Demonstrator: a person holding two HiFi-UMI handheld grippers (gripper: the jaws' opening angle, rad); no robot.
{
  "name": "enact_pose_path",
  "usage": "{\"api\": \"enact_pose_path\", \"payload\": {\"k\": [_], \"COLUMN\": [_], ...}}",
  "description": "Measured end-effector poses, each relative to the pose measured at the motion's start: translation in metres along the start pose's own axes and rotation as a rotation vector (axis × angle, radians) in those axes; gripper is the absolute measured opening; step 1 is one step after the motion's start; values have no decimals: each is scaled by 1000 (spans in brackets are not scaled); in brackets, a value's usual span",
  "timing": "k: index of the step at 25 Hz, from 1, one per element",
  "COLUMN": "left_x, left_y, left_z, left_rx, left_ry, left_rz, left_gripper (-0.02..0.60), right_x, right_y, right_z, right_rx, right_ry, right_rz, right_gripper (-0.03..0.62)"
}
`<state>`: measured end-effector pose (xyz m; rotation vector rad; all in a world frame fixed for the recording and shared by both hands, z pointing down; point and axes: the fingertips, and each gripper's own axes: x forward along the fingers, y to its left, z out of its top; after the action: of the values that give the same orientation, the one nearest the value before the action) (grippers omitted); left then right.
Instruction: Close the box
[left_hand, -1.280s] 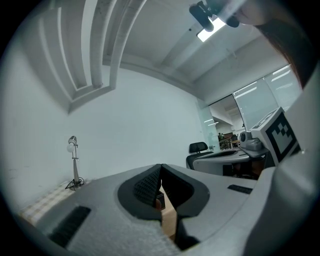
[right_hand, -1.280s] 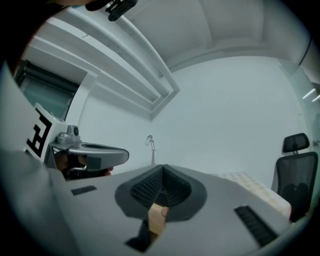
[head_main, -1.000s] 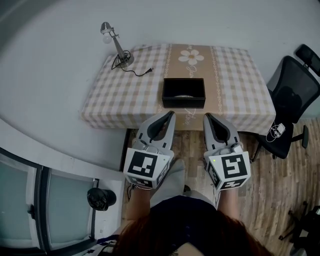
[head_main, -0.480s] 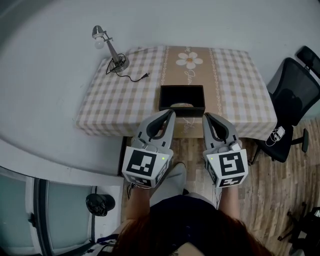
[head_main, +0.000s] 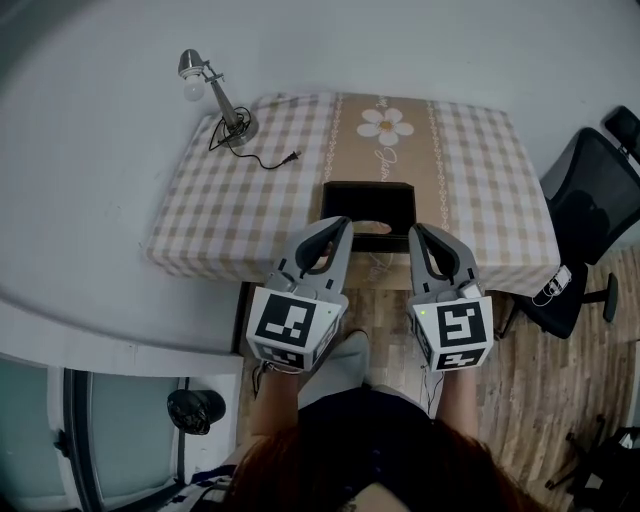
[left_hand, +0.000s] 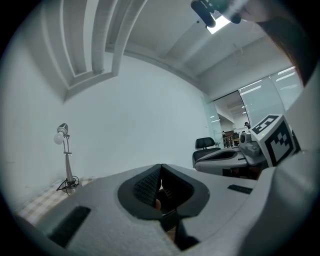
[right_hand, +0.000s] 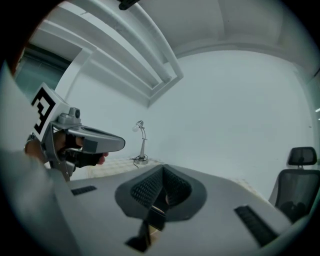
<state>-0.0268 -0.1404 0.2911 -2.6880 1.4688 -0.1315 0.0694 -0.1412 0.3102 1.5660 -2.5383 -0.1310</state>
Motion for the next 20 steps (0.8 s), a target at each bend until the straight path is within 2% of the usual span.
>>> {"api": "enact_pose_path", "payload": {"k": [5,13,20], "left_x": [14,38,55], "left_y": [12,39,66], "left_z": [-3,-25,-42], "left_rx": [-12,-25,-67], "left_ry": [10,72,109], "left_rz": [-8,-27,-28], "left_gripper": [28,28,28], "right_x": [19,45,67], "right_y": [-12,-38,-50], "right_z": [-3,-10,-20], "right_rx": [-4,104,170], "right_ry": [22,30,64], "right_rz": [-29,-42,-43], "right_gripper": [17,17,17]}}
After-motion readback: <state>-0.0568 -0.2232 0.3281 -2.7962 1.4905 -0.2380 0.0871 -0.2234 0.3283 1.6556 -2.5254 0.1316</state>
